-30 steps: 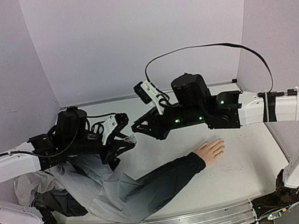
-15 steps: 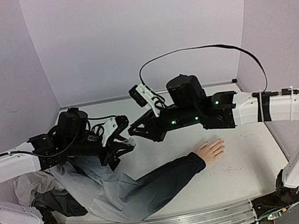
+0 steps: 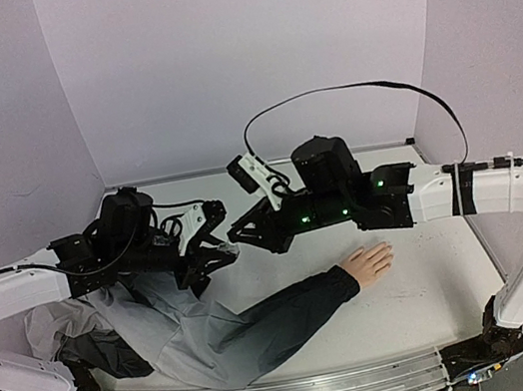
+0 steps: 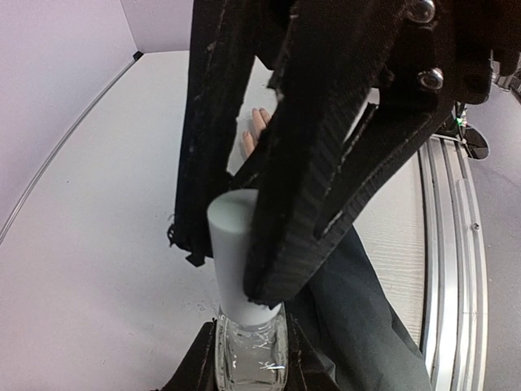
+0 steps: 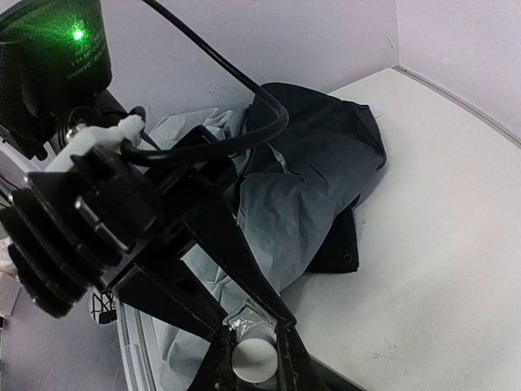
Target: Paint the nails
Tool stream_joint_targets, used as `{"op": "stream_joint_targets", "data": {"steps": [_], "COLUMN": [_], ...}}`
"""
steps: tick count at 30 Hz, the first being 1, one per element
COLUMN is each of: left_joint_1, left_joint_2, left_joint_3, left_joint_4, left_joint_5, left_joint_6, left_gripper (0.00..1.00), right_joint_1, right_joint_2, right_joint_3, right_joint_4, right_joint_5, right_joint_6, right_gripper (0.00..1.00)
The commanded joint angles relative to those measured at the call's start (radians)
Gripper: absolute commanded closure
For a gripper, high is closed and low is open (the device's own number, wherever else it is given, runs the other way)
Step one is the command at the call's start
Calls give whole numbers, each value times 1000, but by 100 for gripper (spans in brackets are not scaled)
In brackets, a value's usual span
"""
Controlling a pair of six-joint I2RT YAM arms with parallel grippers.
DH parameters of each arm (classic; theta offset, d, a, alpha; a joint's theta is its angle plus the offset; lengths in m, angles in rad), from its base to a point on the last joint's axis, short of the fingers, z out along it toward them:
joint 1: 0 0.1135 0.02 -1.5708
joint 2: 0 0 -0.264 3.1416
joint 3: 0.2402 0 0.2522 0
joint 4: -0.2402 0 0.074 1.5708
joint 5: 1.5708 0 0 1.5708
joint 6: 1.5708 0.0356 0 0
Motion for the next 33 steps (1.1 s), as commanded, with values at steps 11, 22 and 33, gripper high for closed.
{"op": "stream_joint_targets", "data": {"steps": [11, 22, 33], "left_joint_1": [2, 2, -5], "left_joint_2": [-90, -119, -51], "left_joint_3": [46, 110, 126], "left_joint_4": [99, 147, 418], "left_joint_5": [151, -71, -399], "left_joint_6": [-4, -76, -97], "left_gripper": [100, 100, 100], "right_joint_1": [-74, -86, 29], "right_joint_2": [112, 232, 327], "right_joint_3": [120, 222, 400], "right_joint_4": [-203, -269, -279], "right_joint_5": [-297, -311, 209], "right_joint_6": [-289, -315, 318], "right_gripper": [100, 100, 100]}}
